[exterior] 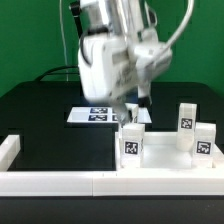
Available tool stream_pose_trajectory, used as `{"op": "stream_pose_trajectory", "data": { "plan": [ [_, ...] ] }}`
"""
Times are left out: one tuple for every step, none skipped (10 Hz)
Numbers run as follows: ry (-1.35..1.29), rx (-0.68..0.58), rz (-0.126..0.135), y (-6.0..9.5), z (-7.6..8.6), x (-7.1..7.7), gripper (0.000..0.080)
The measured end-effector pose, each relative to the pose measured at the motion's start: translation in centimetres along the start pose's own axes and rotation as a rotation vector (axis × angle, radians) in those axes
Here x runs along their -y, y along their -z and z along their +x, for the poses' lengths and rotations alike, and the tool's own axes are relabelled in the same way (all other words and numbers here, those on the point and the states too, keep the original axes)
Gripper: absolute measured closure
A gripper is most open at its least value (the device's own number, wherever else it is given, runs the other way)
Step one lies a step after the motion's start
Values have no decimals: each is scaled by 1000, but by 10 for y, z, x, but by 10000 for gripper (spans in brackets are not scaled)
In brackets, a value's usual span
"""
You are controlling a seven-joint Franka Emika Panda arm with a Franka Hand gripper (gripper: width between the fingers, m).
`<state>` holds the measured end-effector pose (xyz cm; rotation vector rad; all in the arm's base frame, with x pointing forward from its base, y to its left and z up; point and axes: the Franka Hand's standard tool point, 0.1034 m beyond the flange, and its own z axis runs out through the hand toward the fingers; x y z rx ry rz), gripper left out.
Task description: Assemble square table
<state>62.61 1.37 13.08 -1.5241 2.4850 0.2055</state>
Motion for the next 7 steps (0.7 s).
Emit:
{"op": "stream_pose_trajectory", "data": {
  "plan": [
    [-2, 26, -4, 18, -13, -1, 153],
    [7, 42, -13, 27, -21, -1, 151],
    [7, 37, -11, 24, -18, 0, 151],
    [6, 34, -14, 21, -17, -1, 151],
    [6, 34, -14, 22, -17, -1, 151],
    [6, 34, -15, 21, -17, -1, 151],
    [6, 33, -15, 21, -17, -1, 151]
  ]
}}
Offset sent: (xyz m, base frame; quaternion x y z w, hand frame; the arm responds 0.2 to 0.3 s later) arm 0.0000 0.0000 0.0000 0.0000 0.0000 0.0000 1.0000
